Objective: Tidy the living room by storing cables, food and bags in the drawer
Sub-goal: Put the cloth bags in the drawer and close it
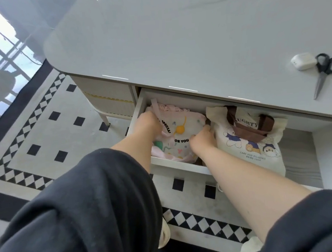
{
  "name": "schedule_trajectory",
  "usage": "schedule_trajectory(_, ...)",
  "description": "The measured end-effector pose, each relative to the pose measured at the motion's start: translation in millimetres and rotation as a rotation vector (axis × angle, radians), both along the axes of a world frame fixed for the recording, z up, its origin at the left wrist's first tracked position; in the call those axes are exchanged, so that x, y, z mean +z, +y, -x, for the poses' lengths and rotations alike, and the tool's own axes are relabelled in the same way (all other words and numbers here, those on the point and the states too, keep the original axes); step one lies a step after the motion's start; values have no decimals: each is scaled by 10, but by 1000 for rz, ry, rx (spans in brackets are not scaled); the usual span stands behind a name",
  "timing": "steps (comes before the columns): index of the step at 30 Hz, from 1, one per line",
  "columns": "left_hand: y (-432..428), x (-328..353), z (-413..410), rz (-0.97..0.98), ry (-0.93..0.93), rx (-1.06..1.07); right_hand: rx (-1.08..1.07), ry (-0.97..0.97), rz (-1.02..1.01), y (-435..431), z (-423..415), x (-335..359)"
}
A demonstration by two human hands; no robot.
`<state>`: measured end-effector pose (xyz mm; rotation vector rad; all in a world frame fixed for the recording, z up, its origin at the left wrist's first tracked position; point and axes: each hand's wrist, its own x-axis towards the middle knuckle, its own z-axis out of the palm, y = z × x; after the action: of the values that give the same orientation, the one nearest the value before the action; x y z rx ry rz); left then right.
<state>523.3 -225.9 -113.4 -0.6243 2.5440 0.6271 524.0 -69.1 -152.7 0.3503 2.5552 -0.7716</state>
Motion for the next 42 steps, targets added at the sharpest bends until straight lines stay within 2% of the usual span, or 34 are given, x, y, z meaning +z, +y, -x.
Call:
schedule_trajectory(1, -7, -23, -46, 184, 46, -152, 26, -17, -9, 4, -6, -17)
schedule_trajectory(2, -5, -68, -65, 277, 82, -274, 63, -40, -23, 2, -5, -35)
schedule_trajectory(3, 2, -135, -76, 313, 81, -380, 106, -68, -41, -4, -6, -57)
schedule_trajectory(5, 29, -258, -91, 301, -83, -547, 188, -123, -71, -28, -13, -95)
schedule_trajectory(7, 55, -361, -91, 266, -242, -584, 241, -164, -68, -43, -21, -115)
schedule_trajectory(8, 50, -380, -82, 263, -259, -582, 261, -177, -68, -44, -15, -112)
schedule_trajectory(12, 115, -283, -62, 373, -164, -618, 351, -110, -116, 29, -5, -29)
schedule_trajectory(18, 391, -164, -43, 258, -80, -613, 78, 365, -35, 260, -49, 311)
schedule_trajectory(22, 660, -75, -37, 198, 18, -641, -327, 557, -175, 805, 13, 470)
schedule_trajectory(23, 737, -56, -43, 160, 67, -644, -438, 530, -239, 991, 35, 488)
schedule_trajectory(25, 903, -47, -61, 119, 185, -722, -559, 301, -300, 1314, 80, 420)
schedule_trajectory(27, 1113, -42, -68, 136, 238, -869, -423, 7, -228, 1526, 101, 267)
schedule_trajectory(29, 1278, -65, -60, 144, 248, -909, -234, -128, -103, 1558, 69, 130)
schedule_trajectory(32, 1452, -77, -28, 153, 290, -832, -183, -126, 47, 1506, 47, 87)
schedule_trajectory(37, 1552, -1, -50, 218, 195, -791, 3, -162, 142, 1568, 57, 283)
schedule_trajectory(39, 1565, 60, -46, 283, 249, -821, 55, -164, 146, 1675, 87, 341)
schedule_trajectory(42, 1654, 218, -12, 331, 385, -848, 41, -32, 38, 1818, 139, 499)
